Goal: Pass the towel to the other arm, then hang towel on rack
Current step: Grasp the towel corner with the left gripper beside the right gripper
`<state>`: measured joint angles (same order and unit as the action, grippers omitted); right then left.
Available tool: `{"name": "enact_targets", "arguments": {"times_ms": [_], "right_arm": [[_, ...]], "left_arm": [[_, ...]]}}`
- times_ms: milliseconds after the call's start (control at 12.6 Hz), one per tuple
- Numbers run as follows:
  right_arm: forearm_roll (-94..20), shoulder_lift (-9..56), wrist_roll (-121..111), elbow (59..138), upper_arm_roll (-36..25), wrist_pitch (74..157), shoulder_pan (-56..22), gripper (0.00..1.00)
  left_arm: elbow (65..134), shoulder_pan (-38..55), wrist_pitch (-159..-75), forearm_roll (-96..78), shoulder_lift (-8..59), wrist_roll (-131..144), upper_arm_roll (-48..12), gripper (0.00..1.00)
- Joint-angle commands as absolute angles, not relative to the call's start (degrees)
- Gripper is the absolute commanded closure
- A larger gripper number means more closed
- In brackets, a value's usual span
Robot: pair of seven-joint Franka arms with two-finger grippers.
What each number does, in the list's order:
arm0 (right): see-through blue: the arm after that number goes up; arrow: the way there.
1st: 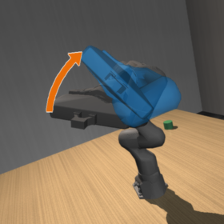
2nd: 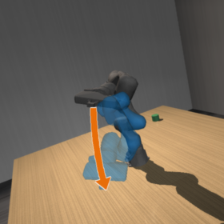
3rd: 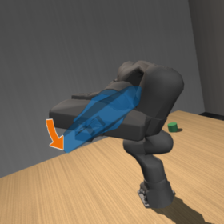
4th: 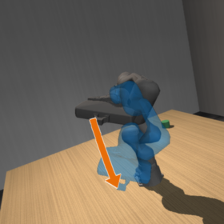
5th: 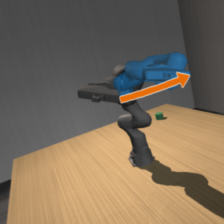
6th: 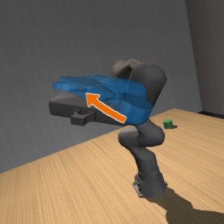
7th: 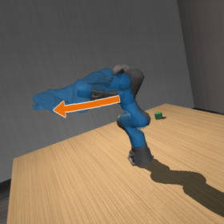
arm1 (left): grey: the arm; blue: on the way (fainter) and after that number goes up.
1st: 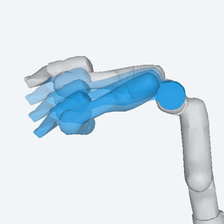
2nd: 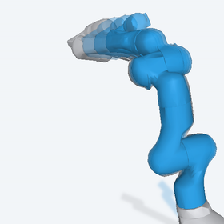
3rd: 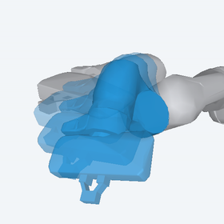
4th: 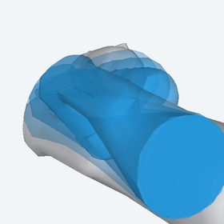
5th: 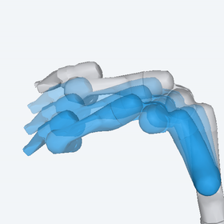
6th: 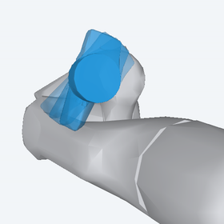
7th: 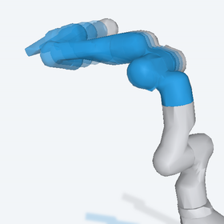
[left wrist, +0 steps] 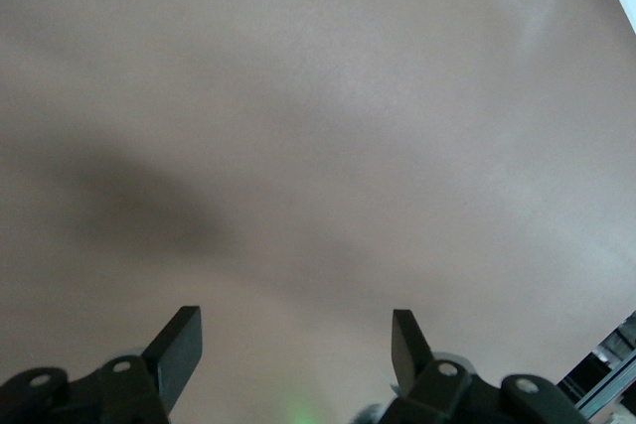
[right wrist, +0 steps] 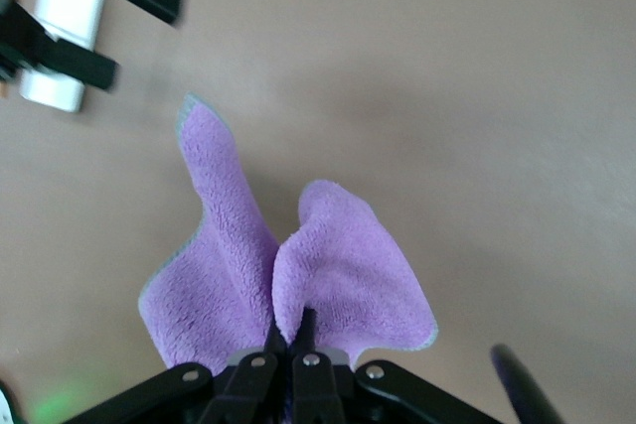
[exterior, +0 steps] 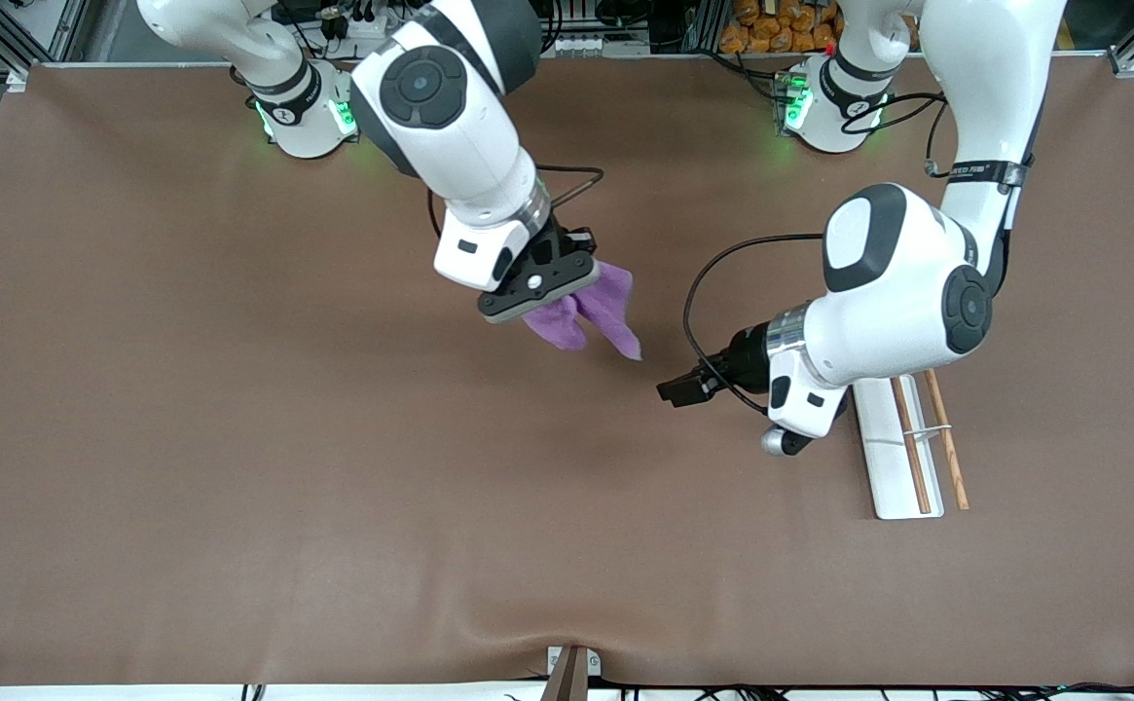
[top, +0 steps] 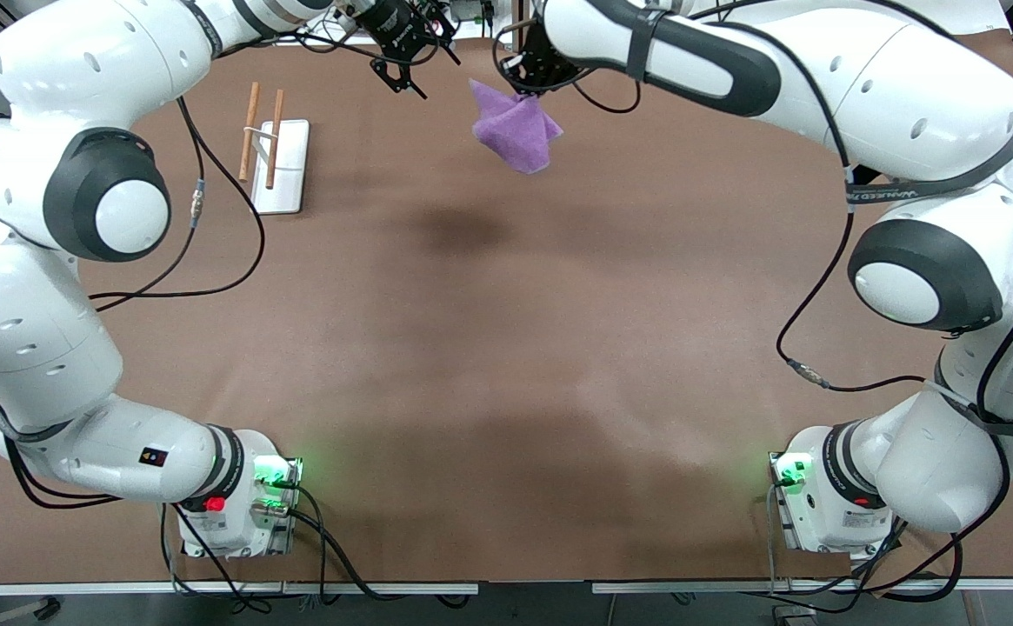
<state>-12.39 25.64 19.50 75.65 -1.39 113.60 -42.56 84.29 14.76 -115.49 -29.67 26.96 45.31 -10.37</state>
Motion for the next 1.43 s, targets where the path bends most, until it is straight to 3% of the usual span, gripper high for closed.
{"name": "enact_targets", "arguments": {"times_ms": [0, 318, 636, 715, 874, 953, 1350], "right_arm": [[-13.01, 27.5, 18.9, 75.15, -2.2, 117.85, -44.91, 1.0], [-12.57, 28.21, 18.9, 75.23, -2.2, 119.18, -45.88, 1.0], [-12.66, 28.21, 18.9, 75.23, -2.2, 119.18, -45.79, 1.0], [-12.66, 28.21, 18.98, 75.23, -2.2, 119.18, -45.88, 1.0], [-12.74, 28.21, 18.9, 75.23, -2.2, 119.18, -45.79, 1.0], [-12.66, 28.21, 18.9, 75.23, -2.2, 119.18, -45.79, 1.0], [-12.83, 28.21, 18.9, 75.23, -2.2, 119.18, -45.79, 1.0]], "left_arm": [[83.23, 15.99, -114.79, -30.76, 27.07, 50.69, -10.37, 0.22], [83.23, 16.17, -114.79, -30.76, 26.81, 53.43, -11.33, 0.31], [83.41, 15.91, -110.32, -30.76, 25.93, 54.93, -11.69, 0.51], [83.41, 15.65, -108.82, -30.76, 25.49, 54.93, -11.69, 0.61], [83.32, 15.21, -106.27, -30.67, 25.14, 54.93, -11.6, 0.93], [83.23, 15.21, -106.09, -30.67, 25.14, 54.93, -11.6, 1.0], [82.97, 15.03, -106.0, -29.97, 24.0, 54.67, -11.16, 1.0]]}}
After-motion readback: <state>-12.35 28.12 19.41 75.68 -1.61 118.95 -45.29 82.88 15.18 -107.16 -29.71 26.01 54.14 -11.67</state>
